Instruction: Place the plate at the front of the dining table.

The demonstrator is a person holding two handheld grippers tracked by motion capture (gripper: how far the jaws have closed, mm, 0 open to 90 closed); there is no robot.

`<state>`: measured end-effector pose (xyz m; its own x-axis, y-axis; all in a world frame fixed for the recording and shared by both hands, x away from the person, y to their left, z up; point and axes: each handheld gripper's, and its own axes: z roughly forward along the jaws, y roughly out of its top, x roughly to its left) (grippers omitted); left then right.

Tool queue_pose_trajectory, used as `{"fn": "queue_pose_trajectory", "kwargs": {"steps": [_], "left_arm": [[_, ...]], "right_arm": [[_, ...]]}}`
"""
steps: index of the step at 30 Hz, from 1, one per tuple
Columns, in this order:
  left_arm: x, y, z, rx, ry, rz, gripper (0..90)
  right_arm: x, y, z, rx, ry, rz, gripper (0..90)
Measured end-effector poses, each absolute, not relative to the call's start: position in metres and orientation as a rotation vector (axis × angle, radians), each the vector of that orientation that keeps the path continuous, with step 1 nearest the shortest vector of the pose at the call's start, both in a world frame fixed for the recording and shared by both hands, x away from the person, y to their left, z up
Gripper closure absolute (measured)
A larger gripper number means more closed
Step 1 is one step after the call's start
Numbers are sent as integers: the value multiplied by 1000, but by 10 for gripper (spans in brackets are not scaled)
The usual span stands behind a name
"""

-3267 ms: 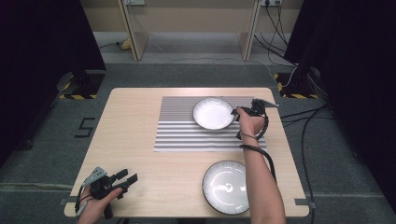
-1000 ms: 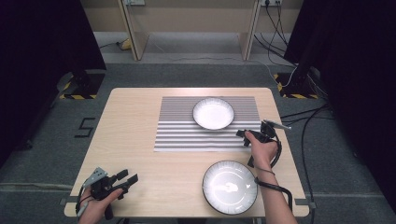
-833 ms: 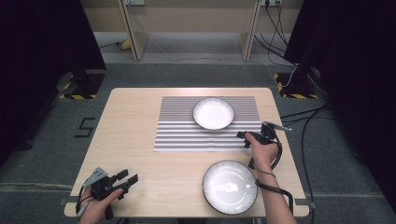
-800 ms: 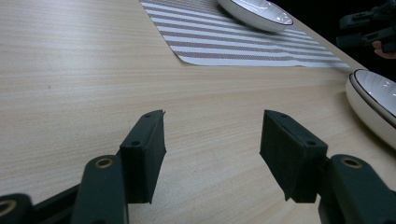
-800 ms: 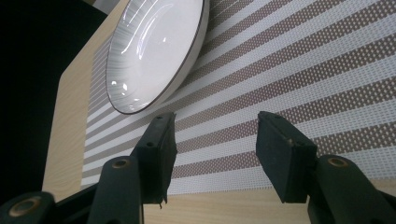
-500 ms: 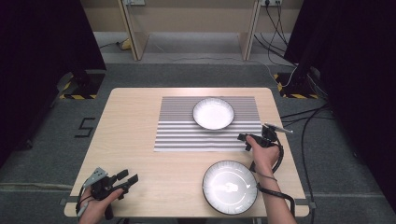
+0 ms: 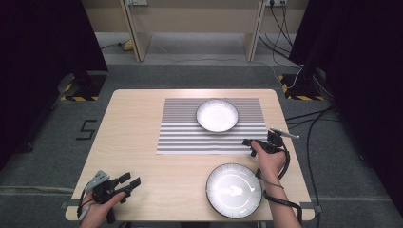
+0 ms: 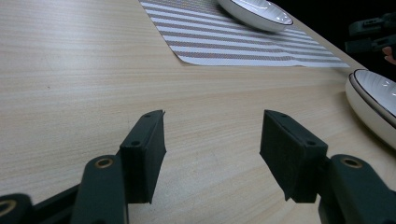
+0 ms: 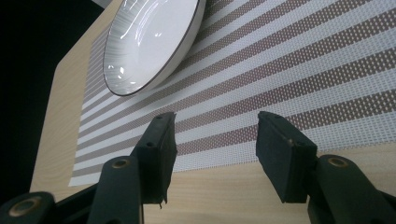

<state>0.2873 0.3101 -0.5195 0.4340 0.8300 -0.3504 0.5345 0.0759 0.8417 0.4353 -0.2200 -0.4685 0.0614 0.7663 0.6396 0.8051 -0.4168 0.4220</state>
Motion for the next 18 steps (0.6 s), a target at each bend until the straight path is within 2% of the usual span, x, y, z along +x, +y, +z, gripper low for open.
{"fn": "queue_pose_trajectory", "kwargs": {"steps": [18], "left_arm": [[287,310,-519,1592,1230,341,397]], "right_arm": [[419,-232,-470,-2257,-1646,-1327,479]]}}
